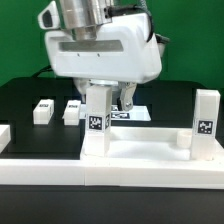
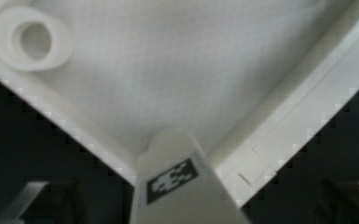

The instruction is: Assemble desk

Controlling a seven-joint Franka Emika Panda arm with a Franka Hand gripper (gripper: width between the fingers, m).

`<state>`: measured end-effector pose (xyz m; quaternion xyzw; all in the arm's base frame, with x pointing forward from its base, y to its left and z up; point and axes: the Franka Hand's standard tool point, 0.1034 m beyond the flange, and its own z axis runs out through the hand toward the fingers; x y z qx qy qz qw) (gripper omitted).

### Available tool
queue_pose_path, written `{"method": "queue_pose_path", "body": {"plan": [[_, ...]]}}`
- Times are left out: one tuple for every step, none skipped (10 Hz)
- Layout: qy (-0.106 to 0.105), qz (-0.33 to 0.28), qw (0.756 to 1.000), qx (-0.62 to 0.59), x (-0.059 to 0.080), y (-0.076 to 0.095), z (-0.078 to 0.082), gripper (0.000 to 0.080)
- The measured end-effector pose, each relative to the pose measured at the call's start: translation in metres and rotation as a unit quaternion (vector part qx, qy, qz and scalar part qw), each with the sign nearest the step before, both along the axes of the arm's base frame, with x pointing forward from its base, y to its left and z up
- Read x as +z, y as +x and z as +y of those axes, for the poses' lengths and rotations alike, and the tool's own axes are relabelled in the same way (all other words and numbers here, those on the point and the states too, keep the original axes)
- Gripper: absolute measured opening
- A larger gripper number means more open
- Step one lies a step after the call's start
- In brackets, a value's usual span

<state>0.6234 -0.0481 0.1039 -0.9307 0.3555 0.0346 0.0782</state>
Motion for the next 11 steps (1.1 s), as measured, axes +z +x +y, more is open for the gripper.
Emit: {"method": "queue_pose_path", "body": {"plan": [[-0.026,-0.010,0.993,0.117,0.0047,0.0031,-0.0063,0.0649],[-0.039,-0.010,0.987,0.158,0.0058,0.0045,-0.0025,0.0649],[-0.038,-0.010,0.988,0.152,0.0051,0.0042,-0.0026,0.0649],[-0.038,-0.009,0.989,0.143,0.0052,0.0041,-0.0036,0.0528],[-0.038,-0.009,0.989,0.143,0.0051,0.0042,-0.0032,0.0393],[-0.039,-0.006,0.992,0.122,0.0052,0.0042,-0.0035,0.0393],[-0.039,-0.001,0.996,0.085,0.0051,0.0042,-0.0031,0.0288],[-0.040,0.003,0.998,0.048,0.0051,0.0043,-0.0029,0.0288],[-0.039,0.006,0.999,0.006,0.0053,0.0051,-0.0031,0.0288],[-0.036,0.009,0.997,-0.062,0.0057,0.0070,-0.0034,0.0288],[-0.031,0.014,0.990,-0.136,0.0051,0.0079,-0.0026,0.0288]]}}
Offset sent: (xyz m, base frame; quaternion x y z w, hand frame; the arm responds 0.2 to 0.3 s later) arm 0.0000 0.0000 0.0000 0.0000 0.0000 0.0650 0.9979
